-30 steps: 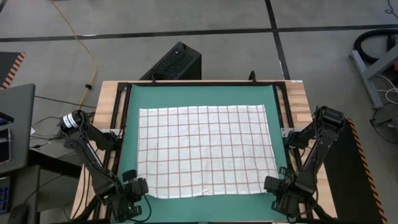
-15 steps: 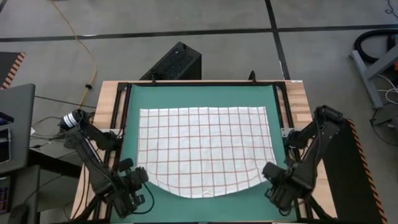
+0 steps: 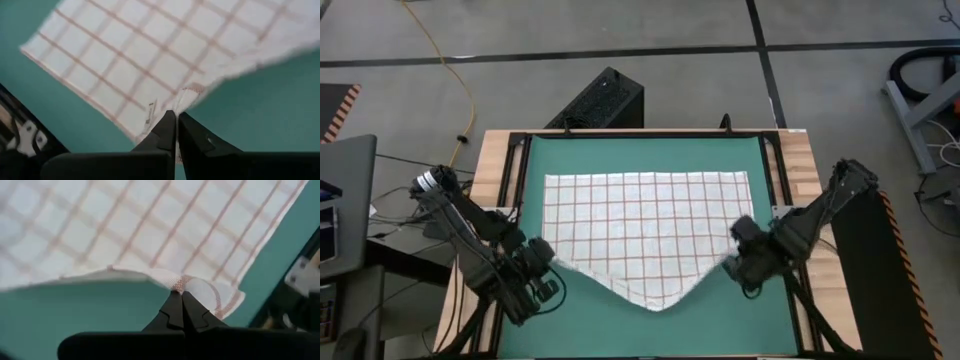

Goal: Roll towel into tight, uniform cylinder
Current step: Roll the white patterned towel

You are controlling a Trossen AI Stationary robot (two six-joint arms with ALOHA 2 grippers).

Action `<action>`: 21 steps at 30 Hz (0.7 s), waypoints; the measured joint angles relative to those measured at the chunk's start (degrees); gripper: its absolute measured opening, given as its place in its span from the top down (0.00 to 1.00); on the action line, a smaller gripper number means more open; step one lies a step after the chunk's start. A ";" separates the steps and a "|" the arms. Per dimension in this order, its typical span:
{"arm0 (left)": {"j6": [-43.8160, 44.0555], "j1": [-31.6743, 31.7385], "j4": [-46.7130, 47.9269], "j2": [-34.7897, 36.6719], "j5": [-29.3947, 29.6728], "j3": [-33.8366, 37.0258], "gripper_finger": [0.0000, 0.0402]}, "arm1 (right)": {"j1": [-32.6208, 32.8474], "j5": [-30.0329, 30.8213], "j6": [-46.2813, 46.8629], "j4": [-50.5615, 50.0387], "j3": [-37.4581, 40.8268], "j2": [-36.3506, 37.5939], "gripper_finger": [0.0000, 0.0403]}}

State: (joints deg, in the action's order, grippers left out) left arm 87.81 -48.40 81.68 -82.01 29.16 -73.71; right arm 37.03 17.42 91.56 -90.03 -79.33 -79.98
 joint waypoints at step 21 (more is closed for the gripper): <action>-20.03 30.34 7.46 8.32 6.88 0.16 1.00 | -40.07 3.90 -27.03 -0.03 6.52 5.45 1.00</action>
State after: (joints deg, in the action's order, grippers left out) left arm 67.78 -18.06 89.14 -73.69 36.04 -73.55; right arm -3.03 21.32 64.53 -90.06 -72.81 -74.53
